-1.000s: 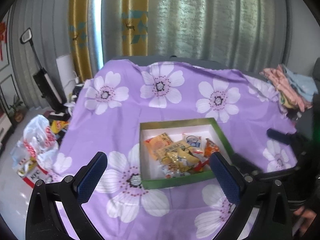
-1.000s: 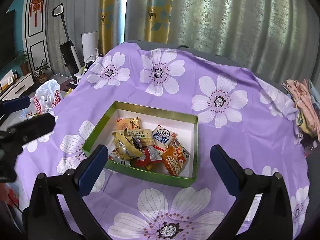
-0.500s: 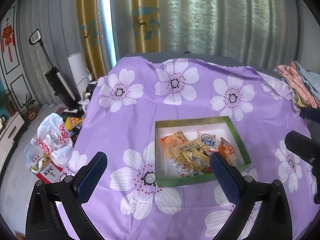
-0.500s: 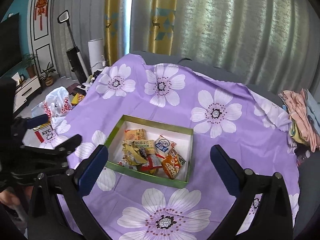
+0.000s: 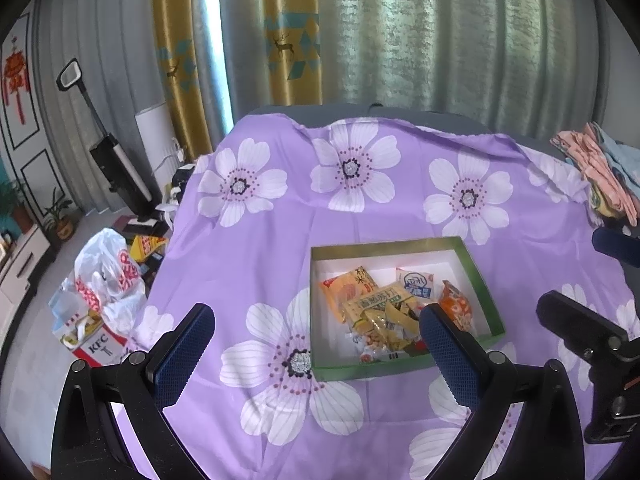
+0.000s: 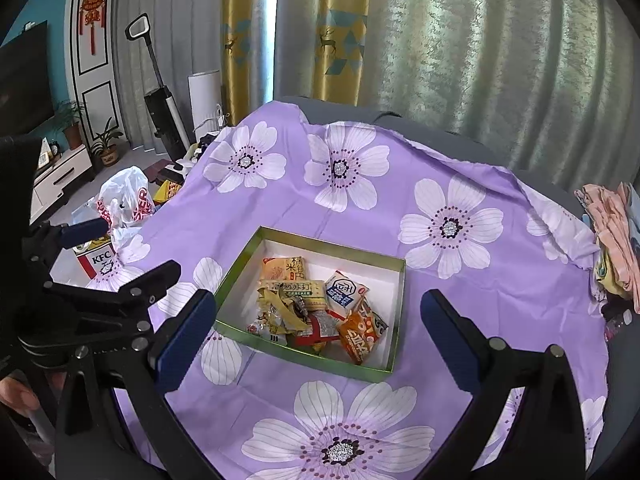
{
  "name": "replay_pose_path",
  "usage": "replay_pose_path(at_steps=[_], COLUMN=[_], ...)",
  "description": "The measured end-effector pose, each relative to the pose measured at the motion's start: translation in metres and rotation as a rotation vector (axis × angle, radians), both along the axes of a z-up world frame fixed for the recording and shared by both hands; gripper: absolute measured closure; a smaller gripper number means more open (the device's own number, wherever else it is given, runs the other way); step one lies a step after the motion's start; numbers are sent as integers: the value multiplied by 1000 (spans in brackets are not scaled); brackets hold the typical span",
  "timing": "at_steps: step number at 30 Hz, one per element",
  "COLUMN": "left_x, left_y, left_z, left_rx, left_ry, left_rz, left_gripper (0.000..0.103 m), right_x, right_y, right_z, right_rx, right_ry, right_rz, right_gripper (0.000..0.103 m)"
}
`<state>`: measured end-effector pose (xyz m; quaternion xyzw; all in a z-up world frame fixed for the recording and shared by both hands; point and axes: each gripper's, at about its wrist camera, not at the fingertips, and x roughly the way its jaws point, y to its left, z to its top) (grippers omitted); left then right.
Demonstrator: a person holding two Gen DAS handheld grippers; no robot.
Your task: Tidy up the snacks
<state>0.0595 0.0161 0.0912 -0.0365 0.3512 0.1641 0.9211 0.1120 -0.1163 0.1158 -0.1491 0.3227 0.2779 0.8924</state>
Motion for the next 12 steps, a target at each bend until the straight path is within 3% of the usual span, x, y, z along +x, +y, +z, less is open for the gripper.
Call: replay_pose_path(at_steps=[12], left_x=[4], left_y=[3], left_z=[3], left_rx=[-45], left_ry=[-37], left_rz=[-19], left_gripper=[1], right_x=[4], right_y=[3], right_z=[-5], right_rx=[-15], right_ry=[4], right_rz=[-1], right_gripper=[0])
